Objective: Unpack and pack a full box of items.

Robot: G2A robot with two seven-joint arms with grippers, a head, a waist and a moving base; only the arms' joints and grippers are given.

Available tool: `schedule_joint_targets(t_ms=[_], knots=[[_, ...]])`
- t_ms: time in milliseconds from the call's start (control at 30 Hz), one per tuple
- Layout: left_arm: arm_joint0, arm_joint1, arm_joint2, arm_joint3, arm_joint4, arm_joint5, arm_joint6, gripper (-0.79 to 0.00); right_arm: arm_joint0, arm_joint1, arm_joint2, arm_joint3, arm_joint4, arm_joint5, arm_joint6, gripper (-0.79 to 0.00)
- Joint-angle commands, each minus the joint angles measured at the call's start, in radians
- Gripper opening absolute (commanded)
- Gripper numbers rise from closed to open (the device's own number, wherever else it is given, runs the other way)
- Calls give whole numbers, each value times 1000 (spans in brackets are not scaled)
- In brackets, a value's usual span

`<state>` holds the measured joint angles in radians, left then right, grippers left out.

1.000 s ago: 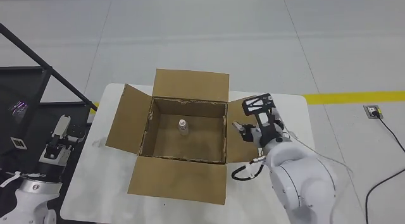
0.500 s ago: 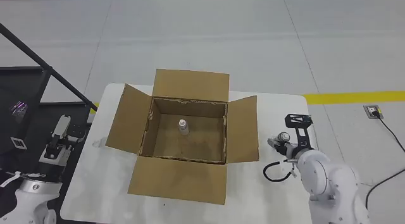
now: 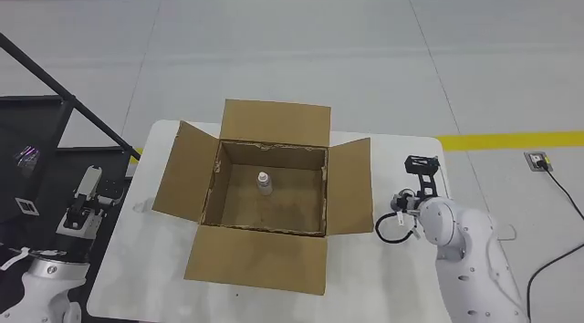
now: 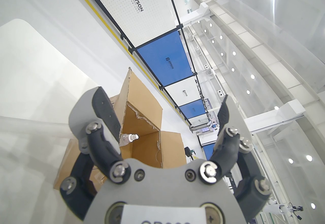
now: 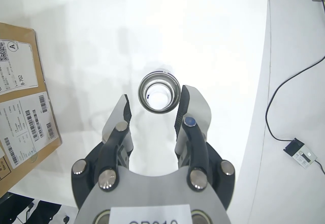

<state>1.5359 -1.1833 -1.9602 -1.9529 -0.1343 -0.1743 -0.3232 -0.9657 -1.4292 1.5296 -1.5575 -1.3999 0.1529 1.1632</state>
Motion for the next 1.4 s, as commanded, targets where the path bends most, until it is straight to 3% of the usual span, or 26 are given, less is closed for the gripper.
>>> schedule_joint_targets(t_ms=[0, 167, 200, 400, 600, 833, 1067, 1367], knots=[[0, 0, 0, 0, 0, 0, 0, 0, 6, 0, -8, 6, -8, 11, 3, -471], [0, 0, 0, 0, 0, 0, 0, 0, -7, 2, -17, -23, -34, 34, 12, -773], [0, 0, 0, 0, 0, 0, 0, 0, -10, 2, -19, -29, -40, 39, 15, -785], [0, 0, 0, 0, 0, 0, 0, 0, -47, 3, -39, -138, -76, 73, 25, -785], [0, 0, 0, 0, 0, 0, 0, 0, -132, 2, -50, -416, -27, 46, -69, -785], [0, 0, 0, 0, 0, 0, 0, 0, -127, 1, -136, -595, -118, 23, -90, -785], [0, 0, 0, 0, 0, 0, 0, 0, 12, -10, -275, -529, -80, -74, -47, -785], [0, 0, 0, 0, 0, 0, 0, 0, 150, -28, -376, -302, 149, -235, -68, -785]])
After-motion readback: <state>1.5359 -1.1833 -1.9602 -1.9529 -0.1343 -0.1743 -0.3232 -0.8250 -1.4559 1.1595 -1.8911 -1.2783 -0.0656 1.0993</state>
